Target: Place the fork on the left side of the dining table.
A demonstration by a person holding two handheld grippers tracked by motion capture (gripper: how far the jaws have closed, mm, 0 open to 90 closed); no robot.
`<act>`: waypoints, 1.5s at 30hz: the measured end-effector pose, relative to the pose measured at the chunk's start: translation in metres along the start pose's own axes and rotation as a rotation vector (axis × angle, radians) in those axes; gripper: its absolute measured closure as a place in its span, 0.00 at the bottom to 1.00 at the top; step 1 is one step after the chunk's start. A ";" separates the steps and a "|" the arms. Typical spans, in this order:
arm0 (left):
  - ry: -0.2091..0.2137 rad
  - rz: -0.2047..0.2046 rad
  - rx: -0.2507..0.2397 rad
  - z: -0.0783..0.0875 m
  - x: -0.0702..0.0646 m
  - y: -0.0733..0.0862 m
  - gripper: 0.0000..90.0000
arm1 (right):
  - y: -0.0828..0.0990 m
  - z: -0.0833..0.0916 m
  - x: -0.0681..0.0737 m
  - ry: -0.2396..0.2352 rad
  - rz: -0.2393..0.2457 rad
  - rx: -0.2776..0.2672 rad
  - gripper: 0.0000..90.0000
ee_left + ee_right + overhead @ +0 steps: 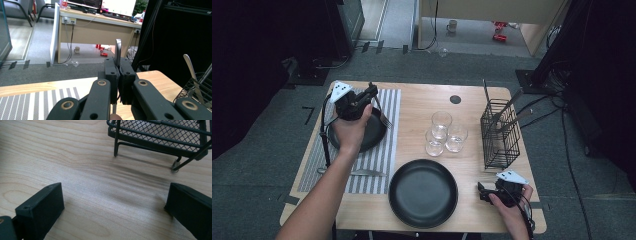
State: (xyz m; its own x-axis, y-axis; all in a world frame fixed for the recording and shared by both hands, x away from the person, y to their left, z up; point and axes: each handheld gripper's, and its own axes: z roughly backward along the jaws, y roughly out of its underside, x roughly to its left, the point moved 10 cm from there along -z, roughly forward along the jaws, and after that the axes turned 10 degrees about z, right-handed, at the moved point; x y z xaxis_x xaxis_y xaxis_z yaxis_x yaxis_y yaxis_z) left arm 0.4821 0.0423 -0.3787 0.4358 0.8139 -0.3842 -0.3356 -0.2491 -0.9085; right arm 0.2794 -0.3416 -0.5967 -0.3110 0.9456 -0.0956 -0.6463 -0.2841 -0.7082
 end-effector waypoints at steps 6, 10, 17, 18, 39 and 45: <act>-0.006 -0.017 0.013 -0.008 0.002 -0.001 0.98 | 0.000 0.000 0.000 0.000 0.002 0.001 0.01; -0.007 0.013 0.017 -0.008 0.008 0.004 0.98 | 0.000 0.000 0.000 0.000 0.002 0.001 0.01; -0.016 0.011 0.022 -0.014 0.014 0.009 0.98 | 0.000 0.000 0.000 0.000 0.002 0.001 0.01; -0.019 0.009 0.025 -0.016 0.015 0.010 0.98 | 0.000 0.000 0.000 0.000 0.002 0.000 0.01; -0.096 0.006 -0.063 -0.044 0.042 0.004 0.98 | 0.000 0.000 0.000 0.000 0.002 0.000 0.01; -0.125 -0.034 -0.061 -0.059 0.047 0.006 0.98 | 0.000 0.000 0.000 0.000 0.002 0.000 0.01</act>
State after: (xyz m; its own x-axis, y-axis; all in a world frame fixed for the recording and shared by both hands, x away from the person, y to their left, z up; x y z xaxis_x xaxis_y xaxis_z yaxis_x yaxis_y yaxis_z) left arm 0.5504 0.0482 -0.4118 0.3370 0.8807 -0.3330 -0.2697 -0.2485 -0.9303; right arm 0.2792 -0.3416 -0.5966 -0.3127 0.9449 -0.0968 -0.6454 -0.2861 -0.7082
